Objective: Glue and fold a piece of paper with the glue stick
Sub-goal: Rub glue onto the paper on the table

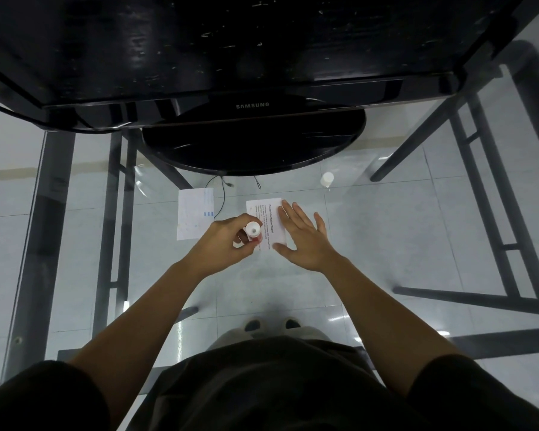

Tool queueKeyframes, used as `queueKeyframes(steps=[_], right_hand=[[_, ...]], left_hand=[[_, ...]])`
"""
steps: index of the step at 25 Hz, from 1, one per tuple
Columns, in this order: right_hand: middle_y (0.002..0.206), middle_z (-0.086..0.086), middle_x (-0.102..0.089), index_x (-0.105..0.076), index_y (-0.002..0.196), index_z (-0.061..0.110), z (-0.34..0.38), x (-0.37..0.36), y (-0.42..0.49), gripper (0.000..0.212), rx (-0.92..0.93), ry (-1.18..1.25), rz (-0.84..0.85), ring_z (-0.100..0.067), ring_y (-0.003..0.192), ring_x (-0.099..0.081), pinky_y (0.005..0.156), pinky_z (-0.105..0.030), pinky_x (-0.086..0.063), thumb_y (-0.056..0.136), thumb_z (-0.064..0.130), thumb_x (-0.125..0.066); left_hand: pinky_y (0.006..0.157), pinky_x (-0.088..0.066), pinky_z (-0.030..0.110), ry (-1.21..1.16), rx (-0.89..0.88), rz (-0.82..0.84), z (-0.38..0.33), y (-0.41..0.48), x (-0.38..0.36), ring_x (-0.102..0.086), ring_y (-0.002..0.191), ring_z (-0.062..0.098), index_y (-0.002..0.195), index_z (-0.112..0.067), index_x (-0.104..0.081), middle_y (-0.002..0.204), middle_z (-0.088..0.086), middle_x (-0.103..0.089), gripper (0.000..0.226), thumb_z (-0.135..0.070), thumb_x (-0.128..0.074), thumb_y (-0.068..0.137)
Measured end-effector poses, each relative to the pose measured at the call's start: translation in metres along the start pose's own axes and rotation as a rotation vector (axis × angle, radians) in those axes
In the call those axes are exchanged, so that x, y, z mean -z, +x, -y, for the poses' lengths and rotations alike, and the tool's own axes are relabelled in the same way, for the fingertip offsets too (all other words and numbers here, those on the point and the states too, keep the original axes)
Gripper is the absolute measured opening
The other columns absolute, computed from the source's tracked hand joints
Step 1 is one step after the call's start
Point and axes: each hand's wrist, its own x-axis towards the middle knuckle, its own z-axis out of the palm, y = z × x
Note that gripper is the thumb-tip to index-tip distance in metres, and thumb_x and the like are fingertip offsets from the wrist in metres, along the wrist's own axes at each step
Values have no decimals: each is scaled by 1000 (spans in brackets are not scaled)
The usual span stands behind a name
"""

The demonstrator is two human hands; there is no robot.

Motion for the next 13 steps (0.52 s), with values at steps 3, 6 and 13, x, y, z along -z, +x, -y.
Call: queueKeyframes(steps=[3, 6, 13], right_hand=[[159, 3, 7, 2, 148, 22, 0, 0, 0, 80, -6, -3, 2, -19, 146, 7, 113, -51, 9, 90, 52, -44], [159, 2, 6, 1, 148, 21, -1, 0, 0, 79, -5, 0, 1, -19, 146, 7, 113, -51, 9, 90, 52, -44], [159, 3, 6, 2, 148, 22, 0, 1, 0, 79, -10, -8, 10, -18, 146, 8, 113, -51, 9, 91, 51, -44]], left_hand=[[67, -47, 9, -22, 1, 18, -1, 2, 0, -61, 77, 9, 98, -20, -56, 107, 1, -67, 22, -21, -69, 80], [67, -46, 8, 12, -37, 13, -3, 3, -4, -60, 82, 14, 98, -16, -58, 104, 5, -63, 25, -24, -71, 79], [67, -49, 14, 36, -23, 19, 2, 5, 4, -59, 75, 7, 108, -20, -58, 104, -2, -69, 27, -23, -66, 83]])
